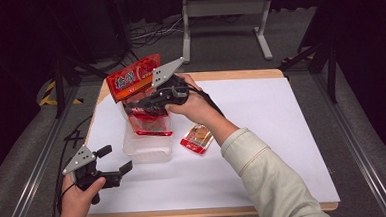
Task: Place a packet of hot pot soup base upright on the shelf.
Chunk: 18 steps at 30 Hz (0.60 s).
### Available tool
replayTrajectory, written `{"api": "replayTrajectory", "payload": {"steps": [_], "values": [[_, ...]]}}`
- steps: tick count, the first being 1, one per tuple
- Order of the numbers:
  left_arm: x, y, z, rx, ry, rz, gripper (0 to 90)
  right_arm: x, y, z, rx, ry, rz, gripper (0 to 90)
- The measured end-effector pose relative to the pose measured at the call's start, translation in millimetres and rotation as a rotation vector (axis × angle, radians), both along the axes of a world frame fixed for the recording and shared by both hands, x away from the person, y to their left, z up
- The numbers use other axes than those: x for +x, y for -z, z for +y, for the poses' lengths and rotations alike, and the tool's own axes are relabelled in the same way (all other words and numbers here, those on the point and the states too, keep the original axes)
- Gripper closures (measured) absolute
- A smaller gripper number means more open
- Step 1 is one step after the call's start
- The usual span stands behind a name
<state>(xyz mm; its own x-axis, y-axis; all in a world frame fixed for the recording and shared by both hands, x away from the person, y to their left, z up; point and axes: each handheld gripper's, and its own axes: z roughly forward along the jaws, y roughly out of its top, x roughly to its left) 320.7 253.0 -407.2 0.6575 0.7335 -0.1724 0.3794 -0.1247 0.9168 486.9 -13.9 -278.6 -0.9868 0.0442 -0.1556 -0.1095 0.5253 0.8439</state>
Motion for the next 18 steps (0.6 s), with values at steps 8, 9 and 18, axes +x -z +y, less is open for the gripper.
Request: {"api": "replayTrajectory", "payload": {"steps": [8, 9, 18], "values": [[0.3, 0.1, 0.6, 0.000, -0.001, 0.000, 2.9, -0.1, 5.9, 6.8, -0.010, -0.005, -0.003, 89.8], [0.5, 0.3, 0.6, -0.001, -0.001, 0.000, 2.9, 0.2, 6.5, 6.9, -0.012, -0.004, -0.002, 89.7], [1.4, 1.5, 0.5, -0.001, -0.002, 0.004, 2.8, 3.4, 16.0, 8.5, 0.012, 0.002, 0.016, 89.7]]}}
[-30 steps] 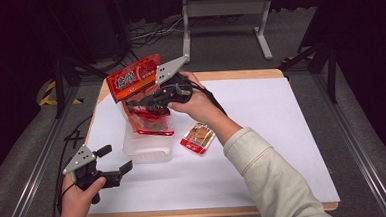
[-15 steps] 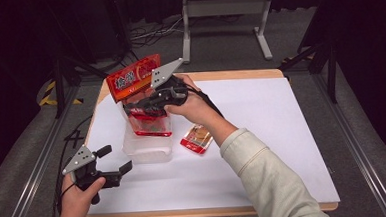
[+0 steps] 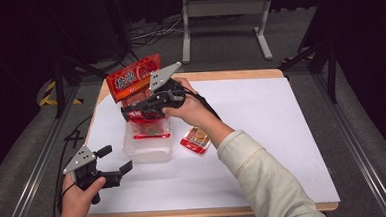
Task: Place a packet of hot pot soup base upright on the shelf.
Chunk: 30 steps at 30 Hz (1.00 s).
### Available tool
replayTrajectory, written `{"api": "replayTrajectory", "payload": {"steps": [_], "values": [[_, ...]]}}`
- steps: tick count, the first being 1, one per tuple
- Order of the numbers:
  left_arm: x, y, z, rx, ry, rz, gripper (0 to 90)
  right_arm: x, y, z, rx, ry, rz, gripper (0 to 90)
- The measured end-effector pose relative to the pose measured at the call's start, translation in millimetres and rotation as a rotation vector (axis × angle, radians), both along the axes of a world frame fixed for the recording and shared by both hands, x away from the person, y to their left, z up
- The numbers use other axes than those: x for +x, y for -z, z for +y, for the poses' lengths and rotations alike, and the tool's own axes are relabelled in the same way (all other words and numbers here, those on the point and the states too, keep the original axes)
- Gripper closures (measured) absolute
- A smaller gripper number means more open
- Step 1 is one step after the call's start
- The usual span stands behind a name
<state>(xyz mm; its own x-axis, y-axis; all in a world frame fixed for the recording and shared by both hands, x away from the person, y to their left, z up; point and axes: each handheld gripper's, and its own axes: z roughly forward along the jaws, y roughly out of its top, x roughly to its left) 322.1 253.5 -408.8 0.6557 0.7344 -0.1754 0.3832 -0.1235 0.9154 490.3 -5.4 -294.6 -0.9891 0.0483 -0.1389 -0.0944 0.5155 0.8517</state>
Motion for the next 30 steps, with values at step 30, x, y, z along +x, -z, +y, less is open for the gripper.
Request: {"api": "replayTrajectory", "payload": {"steps": [30], "values": [[2.9, 1.1, -2.6, 0.001, 0.004, 0.005, 2.8, 0.9, 35.8, -6.5, -0.129, 0.044, 0.065, 81.5]]}}
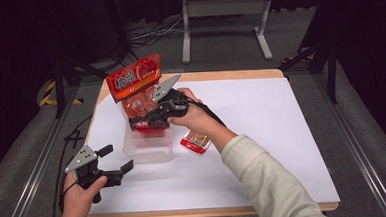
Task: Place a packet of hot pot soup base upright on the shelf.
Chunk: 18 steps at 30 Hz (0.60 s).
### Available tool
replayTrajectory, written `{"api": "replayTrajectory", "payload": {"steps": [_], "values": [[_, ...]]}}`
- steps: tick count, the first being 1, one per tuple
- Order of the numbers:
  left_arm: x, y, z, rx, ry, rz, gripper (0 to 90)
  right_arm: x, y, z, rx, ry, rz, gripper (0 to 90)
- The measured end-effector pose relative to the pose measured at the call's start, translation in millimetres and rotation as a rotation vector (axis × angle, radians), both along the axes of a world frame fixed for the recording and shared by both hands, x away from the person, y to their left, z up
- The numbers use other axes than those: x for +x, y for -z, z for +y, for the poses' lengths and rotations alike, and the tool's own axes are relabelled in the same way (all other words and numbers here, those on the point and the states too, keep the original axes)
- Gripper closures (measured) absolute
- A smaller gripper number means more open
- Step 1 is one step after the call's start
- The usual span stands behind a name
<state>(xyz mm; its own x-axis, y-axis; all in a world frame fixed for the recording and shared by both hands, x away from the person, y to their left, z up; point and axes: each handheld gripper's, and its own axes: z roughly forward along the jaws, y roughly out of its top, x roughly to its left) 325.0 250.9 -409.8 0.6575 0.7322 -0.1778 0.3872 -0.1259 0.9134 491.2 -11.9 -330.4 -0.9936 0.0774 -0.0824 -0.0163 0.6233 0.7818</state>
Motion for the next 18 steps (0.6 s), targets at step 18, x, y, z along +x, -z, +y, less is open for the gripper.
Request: {"api": "replayTrajectory", "payload": {"steps": [18], "values": [[0.9, 0.5, -0.3, -0.003, -0.003, 0.005, 2.8, 1.2, -9.3, -21.5, 0.133, 0.093, 0.122, 47.8]]}}
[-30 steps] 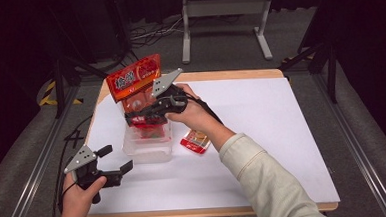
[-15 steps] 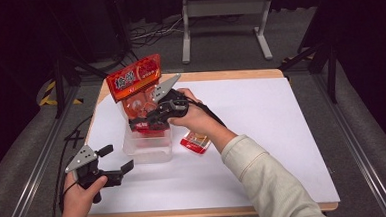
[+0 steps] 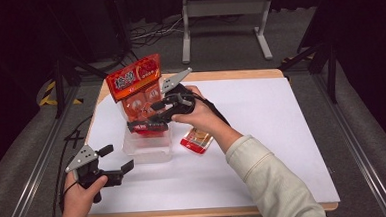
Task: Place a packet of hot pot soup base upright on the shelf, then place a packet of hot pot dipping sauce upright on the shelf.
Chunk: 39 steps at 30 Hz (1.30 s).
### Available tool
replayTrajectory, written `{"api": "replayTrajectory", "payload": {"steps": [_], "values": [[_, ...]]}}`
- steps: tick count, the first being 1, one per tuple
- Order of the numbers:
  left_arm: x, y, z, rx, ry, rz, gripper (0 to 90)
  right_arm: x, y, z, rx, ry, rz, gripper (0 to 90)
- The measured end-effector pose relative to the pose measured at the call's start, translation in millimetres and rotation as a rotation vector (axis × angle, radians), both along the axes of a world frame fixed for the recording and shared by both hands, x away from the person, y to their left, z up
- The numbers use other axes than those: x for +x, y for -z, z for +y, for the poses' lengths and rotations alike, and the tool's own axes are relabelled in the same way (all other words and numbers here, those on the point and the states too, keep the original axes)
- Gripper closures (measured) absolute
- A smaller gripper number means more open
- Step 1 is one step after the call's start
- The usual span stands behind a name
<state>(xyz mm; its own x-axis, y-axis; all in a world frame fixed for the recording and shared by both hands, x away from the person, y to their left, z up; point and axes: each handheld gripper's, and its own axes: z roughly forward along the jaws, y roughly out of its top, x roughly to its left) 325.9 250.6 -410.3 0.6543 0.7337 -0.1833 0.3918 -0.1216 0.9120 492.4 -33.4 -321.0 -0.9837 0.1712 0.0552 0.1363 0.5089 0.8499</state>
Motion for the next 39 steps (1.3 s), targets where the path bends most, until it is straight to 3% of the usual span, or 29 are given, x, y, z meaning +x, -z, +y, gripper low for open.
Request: {"api": "replayTrajectory", "payload": {"steps": [6, 15, 18, 24, 39], "values": [[0.8, 0.0, -2.0, 0.008, 0.005, -0.001, 2.8, -6.5, -8.7, -19.9, 0.071, 0.069, -0.003, 43.3], [1.8, 0.0, -1.4, 0.009, -0.002, -0.003, 2.8, -13.9, -20.5, -46.4, 0.106, 0.171, -0.042, 38.1], [2.5, -0.1, -1.8, 0.008, -0.002, -0.005, 2.8, -14.4, -23.1, -54.8, 0.111, 0.205, -0.039, 37.2], [2.6, -0.1, -1.5, 0.011, 0.000, -0.003, 2.8, -14.8, -29.4, -70.8, 0.100, 0.256, -0.073, 36.0], [2.6, -0.4, -3.0, 0.015, 0.001, -0.002, 2.8, -6.3, -26.8, -102.4, 0.076, 0.347, -0.102, 35.3]]}}
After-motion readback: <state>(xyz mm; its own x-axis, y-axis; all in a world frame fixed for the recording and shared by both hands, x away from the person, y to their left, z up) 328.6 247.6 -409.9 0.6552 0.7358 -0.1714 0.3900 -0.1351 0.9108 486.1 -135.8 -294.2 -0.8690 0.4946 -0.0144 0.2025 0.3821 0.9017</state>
